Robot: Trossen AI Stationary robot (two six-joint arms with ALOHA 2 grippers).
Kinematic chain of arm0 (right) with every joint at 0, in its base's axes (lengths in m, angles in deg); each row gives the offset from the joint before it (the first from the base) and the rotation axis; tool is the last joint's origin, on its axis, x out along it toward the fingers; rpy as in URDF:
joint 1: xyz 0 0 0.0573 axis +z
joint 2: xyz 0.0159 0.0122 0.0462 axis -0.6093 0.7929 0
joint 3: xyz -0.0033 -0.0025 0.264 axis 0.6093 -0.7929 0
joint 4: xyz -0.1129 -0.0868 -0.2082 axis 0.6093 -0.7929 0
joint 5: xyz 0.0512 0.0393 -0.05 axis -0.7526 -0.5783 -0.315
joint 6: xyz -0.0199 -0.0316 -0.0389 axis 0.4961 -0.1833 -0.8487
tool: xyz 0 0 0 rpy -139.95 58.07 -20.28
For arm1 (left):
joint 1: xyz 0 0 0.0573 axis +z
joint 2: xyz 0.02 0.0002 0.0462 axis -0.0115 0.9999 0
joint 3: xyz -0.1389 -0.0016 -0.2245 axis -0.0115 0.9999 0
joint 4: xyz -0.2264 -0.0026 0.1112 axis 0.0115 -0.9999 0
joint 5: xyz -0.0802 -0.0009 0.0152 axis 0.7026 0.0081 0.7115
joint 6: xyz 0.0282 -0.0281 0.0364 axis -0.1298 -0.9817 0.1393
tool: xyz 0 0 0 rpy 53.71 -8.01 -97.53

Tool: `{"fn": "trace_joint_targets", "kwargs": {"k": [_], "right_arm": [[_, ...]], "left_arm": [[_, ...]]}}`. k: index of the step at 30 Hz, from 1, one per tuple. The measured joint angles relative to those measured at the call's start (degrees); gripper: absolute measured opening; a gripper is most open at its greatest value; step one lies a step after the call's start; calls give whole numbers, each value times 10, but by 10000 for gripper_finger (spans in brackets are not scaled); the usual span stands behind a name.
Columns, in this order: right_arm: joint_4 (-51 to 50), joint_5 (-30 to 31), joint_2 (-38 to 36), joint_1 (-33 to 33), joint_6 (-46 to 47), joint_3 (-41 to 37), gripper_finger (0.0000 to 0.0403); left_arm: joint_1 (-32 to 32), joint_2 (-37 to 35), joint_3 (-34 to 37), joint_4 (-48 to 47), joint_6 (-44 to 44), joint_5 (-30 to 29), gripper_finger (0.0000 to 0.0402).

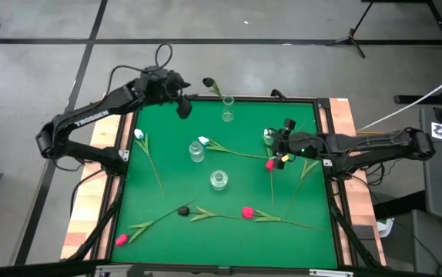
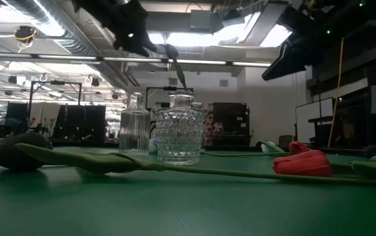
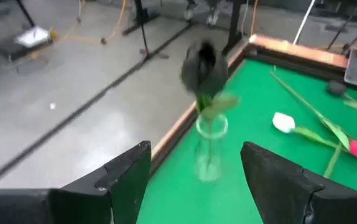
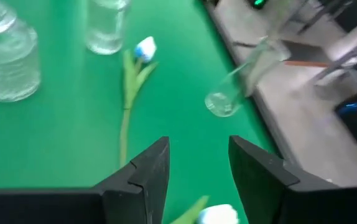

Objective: Sort flowers into vase by color
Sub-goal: Put the right white flower into the middle transparent vase

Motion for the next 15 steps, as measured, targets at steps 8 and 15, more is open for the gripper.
{"fn": "trace_joint_targets", "kwargs": {"k": [8, 15], "right_arm": [[-50, -76, 32, -14, 18, 4, 166], [-212, -186, 32, -56, -13, 73, 166]], "left_arm": [[0, -36, 0, -120, -60, 0, 249], [0, -37, 0, -161, -60, 0, 249]]}}
